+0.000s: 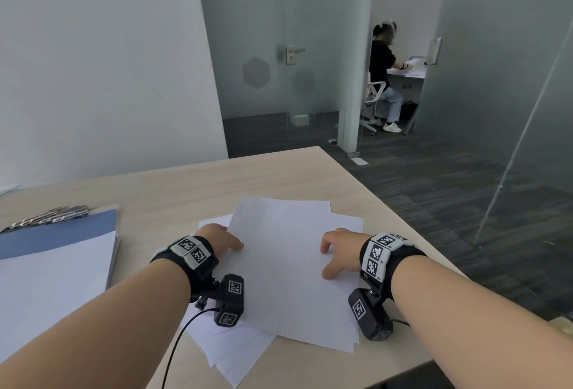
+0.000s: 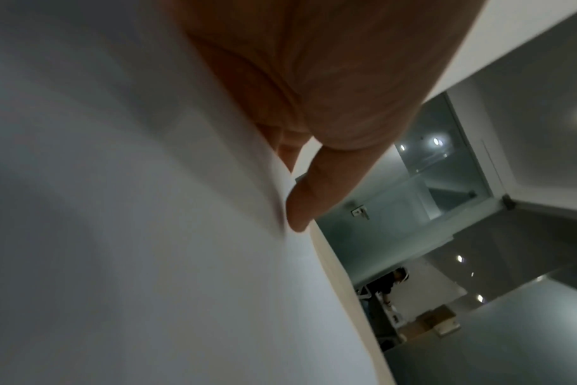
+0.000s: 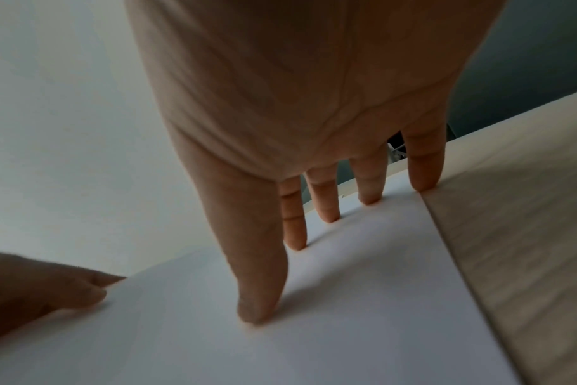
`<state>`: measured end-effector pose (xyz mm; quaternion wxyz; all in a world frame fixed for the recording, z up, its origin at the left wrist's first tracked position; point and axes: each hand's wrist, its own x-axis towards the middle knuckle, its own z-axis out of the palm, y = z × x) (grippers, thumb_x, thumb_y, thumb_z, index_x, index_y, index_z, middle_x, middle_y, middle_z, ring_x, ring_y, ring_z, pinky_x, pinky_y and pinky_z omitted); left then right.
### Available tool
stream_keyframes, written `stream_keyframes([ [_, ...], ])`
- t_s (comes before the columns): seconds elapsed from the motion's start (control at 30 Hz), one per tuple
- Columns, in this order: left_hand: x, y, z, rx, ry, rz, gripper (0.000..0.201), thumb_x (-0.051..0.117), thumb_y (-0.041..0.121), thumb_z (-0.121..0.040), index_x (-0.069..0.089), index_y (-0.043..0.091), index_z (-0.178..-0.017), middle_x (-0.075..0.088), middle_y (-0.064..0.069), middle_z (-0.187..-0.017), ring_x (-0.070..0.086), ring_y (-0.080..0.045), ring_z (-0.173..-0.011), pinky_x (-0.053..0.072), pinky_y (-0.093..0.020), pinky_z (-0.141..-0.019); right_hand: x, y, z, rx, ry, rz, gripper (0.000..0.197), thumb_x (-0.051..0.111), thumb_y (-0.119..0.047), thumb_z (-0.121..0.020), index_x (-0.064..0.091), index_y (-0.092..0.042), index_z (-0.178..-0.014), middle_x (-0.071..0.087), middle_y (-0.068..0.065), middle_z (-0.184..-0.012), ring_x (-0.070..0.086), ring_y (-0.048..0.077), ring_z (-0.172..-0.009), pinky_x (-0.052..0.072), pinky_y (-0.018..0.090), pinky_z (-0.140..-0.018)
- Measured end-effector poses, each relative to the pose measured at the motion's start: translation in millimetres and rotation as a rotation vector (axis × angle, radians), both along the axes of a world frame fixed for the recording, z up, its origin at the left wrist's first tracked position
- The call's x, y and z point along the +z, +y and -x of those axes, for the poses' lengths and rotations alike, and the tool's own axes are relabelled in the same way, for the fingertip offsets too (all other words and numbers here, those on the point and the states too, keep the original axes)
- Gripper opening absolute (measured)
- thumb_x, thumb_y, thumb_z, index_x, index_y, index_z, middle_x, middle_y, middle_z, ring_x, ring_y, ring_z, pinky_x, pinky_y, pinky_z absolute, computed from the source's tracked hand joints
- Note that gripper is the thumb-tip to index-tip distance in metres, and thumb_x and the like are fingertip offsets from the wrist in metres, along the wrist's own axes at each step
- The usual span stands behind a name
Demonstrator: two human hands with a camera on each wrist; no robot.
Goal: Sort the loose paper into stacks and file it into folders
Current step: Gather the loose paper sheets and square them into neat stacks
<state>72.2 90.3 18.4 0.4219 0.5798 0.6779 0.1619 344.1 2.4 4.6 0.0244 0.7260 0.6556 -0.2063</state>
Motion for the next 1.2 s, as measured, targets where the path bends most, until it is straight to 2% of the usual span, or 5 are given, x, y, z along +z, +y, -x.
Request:
stream_keyframes([
  [0.33, -13.2, -27.6, 1.0, -0.143, -0.025, -0.046, 0.07, 0.071, 0.005, -0.084, 0.042, 0.02, -0.147, 0.065, -0.01, -0.11, 0.066, -0.03, -0.09, 0.056, -0.034, -0.072, -1.9, -2.8, 29.5, -0.016, 0.391, -0.1, 0.045, 0.066, -0.051, -0.09, 0.058, -0.033, -0.131, 0.053, -0.007, -0.14, 0.054, 0.015, -0.126, 0.043, 0.028, -0.101],
  [0.53, -11.4, -44.6, 19.2, -0.14, -0.263, -0.234, 0.066, 0.066, 0.007, -0.076, 0.051, 0.036, -0.133, 0.076, -0.003, -0.098, 0.074, -0.027, -0.083, 0.062, -0.042, -0.078, -8.5, 0.9, 17.2, -0.403, 0.696, -0.458, 0.073, 0.073, -0.034, -0.086, 0.038, -0.026, -0.15, 0.04, -0.001, -0.155, 0.041, 0.021, -0.14, 0.036, 0.035, -0.111],
  [0.67, 1.7, -52.6, 38.1, -0.057, -0.566, -0.328, 0.054, 0.067, 0.014, -0.066, 0.061, 0.036, -0.115, 0.078, 0.001, -0.102, 0.075, -0.029, -0.092, 0.059, -0.053, -0.087, -6.0, 1.4, 13.5, -0.611, 1.168, -0.373, 0.086, 0.078, -0.034, -0.083, 0.029, -0.03, -0.153, 0.054, 0.0, -0.139, 0.058, 0.026, -0.117, 0.047, 0.043, -0.1],
  [0.8, 20.1, -57.9, 50.4, -0.048, -0.717, -0.432, 0.049, 0.066, 0.011, -0.071, 0.062, 0.024, -0.119, 0.077, -0.001, -0.109, 0.073, -0.03, -0.1, 0.058, -0.052, -0.09, 16.2, 3.1, 32.8, -0.413, 1.332, -0.4, 0.022, 0.066, -0.017, -0.095, 0.068, -0.015, -0.117, 0.076, 0.011, -0.112, 0.069, 0.031, -0.101, 0.055, 0.036, -0.078],
  [1.2, 34.4, -64.8, 73.4, 0.066, -0.795, -0.62, 0.046, 0.07, 0.018, -0.074, 0.063, 0.024, -0.12, 0.076, 0.002, -0.11, 0.073, -0.021, -0.102, 0.057, -0.049, -0.093, 42.2, -6.4, 84.5, -0.19, 1.36, -0.665, 0.026, 0.067, -0.004, -0.092, 0.069, -0.014, -0.117, 0.076, 0.007, -0.111, 0.072, 0.028, -0.104, 0.056, 0.045, -0.093],
])
